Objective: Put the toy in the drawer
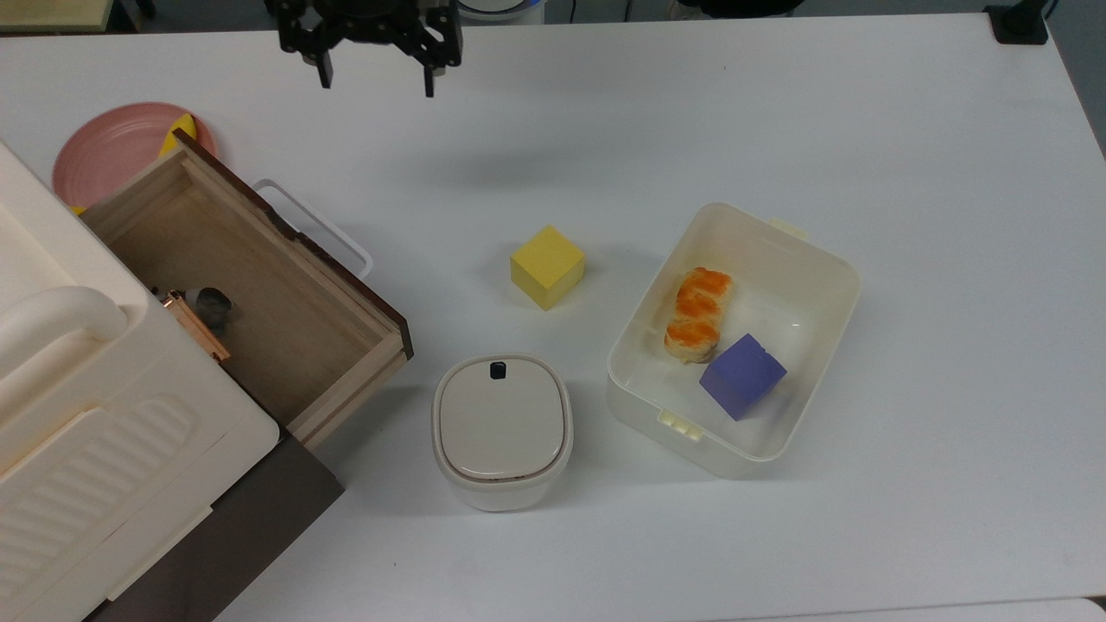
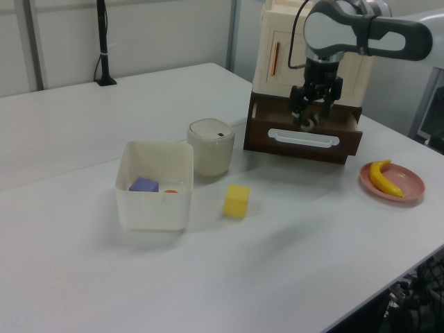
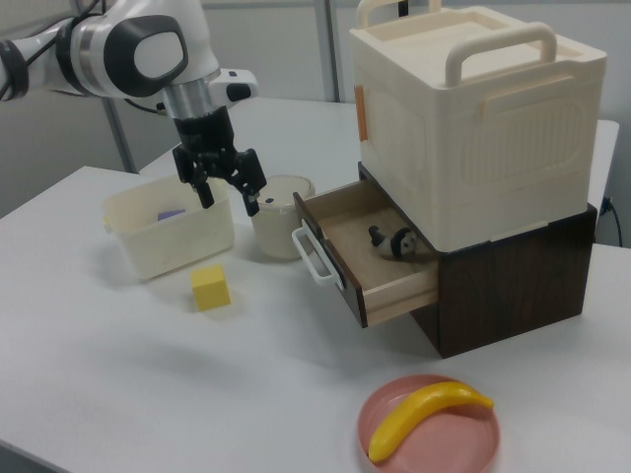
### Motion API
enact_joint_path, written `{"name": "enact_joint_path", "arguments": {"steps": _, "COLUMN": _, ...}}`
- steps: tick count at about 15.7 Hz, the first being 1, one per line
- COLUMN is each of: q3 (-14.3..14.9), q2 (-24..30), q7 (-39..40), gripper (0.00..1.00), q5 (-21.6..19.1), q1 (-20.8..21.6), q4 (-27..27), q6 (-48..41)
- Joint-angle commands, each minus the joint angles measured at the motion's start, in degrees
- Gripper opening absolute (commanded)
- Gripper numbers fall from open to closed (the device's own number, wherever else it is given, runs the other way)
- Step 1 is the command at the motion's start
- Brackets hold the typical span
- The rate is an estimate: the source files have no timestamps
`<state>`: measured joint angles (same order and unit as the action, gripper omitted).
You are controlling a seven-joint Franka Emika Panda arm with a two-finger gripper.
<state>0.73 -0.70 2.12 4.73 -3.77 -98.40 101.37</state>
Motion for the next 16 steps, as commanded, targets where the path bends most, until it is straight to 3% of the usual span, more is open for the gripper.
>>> {"name": "enact_joint_path", "arguments": {"steps": 1, "q3": -0.29, "q2": 0.17, "q7": 1.05, "gripper": 1.0, "q5": -2.0, "q1": -1.41, "q4": 1.36, "q6": -3.01}}
{"name": "enact_joint_path", "arguments": {"steps": 7, "q3": -0.29, "q2": 0.26, "q7": -7.91, "gripper": 1.0, "q5": -3.5, "q1": -0.98, "q4": 1.98, "q6": -2.67}}
{"name": "enact_joint_path", "arguments": {"steps": 16, "q3": -0.29, "q2": -0.09, "q7": -7.39, "gripper": 1.0, "q5": -3.5, "q1": -0.71, "q4": 1.98, "q6": -2.75}}
